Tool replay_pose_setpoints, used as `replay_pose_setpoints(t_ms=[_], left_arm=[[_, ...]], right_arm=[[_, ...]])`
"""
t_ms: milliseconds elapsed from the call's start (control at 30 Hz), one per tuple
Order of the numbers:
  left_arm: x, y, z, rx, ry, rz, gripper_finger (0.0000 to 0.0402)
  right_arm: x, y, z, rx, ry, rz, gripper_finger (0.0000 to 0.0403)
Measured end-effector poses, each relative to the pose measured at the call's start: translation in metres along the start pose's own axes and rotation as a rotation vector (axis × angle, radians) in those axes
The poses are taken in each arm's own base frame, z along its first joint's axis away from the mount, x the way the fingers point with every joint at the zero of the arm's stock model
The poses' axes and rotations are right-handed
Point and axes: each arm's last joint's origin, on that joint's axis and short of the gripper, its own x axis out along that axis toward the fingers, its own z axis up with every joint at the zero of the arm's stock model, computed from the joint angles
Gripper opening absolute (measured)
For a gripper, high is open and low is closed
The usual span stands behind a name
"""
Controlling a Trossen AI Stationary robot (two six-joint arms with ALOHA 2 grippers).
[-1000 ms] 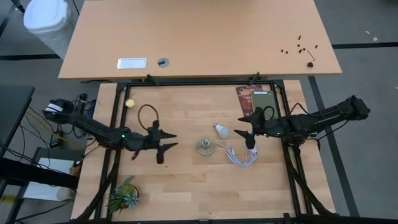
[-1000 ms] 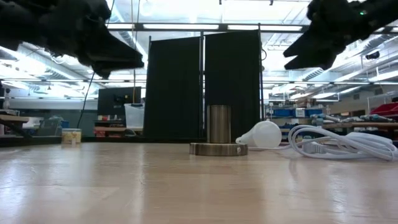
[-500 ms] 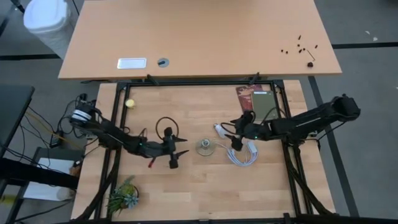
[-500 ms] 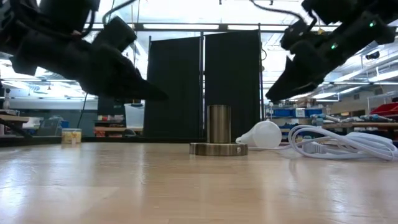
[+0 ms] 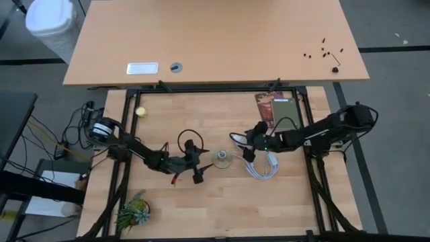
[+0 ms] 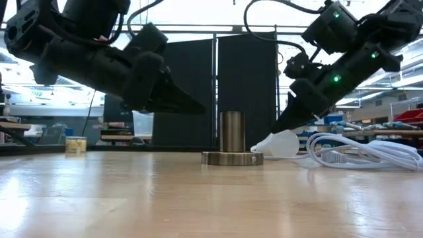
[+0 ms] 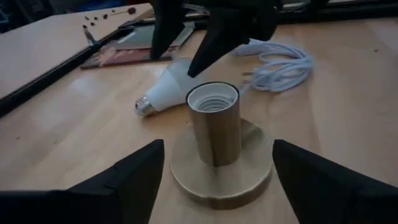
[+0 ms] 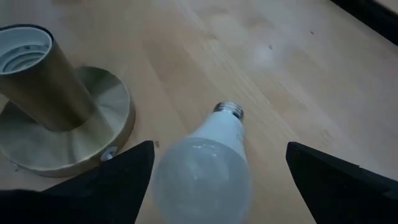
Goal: Screw lightbulb
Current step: Insert the light bulb into the lamp
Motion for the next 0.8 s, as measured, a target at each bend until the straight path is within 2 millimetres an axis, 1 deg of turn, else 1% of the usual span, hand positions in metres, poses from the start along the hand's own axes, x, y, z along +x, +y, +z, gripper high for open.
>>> replay_pose_setpoints(t_ms=[200, 300, 433, 567, 667, 800], left_arm=[[0.020, -0.003, -0.011, -0.040, 0.039, 0.022, 0.0344], [0.031, -0.007, -0.009, -0.035, 0.032, 0.028, 0.0352], [0.047, -0.011, -0.008, -0.039, 0.026, 0.042, 0.0353], [0.062, -0.014, -0.009, -0.047, 0.027, 0.053, 0.0353], [0.068, -0.014, -0.013, -0.041, 0.040, 0.061, 0.0348], [0.070, -0.013, -0.015, -0.030, 0.047, 0.066, 0.0328]], right_arm=[[0.012, -0.001, -0.015, 0.013, -0.031, 0.008, 0.0374], [0.017, 0.000, -0.019, -0.005, -0.037, 0.009, 0.0374], [0.024, 0.000, -0.023, -0.025, -0.032, 0.001, 0.0373], [0.031, -0.004, -0.028, -0.029, -0.010, -0.032, 0.0373], [0.034, -0.008, -0.028, -0.021, -0.006, -0.048, 0.0373], [0.035, -0.011, -0.026, -0.016, -0.008, -0.038, 0.0367]])
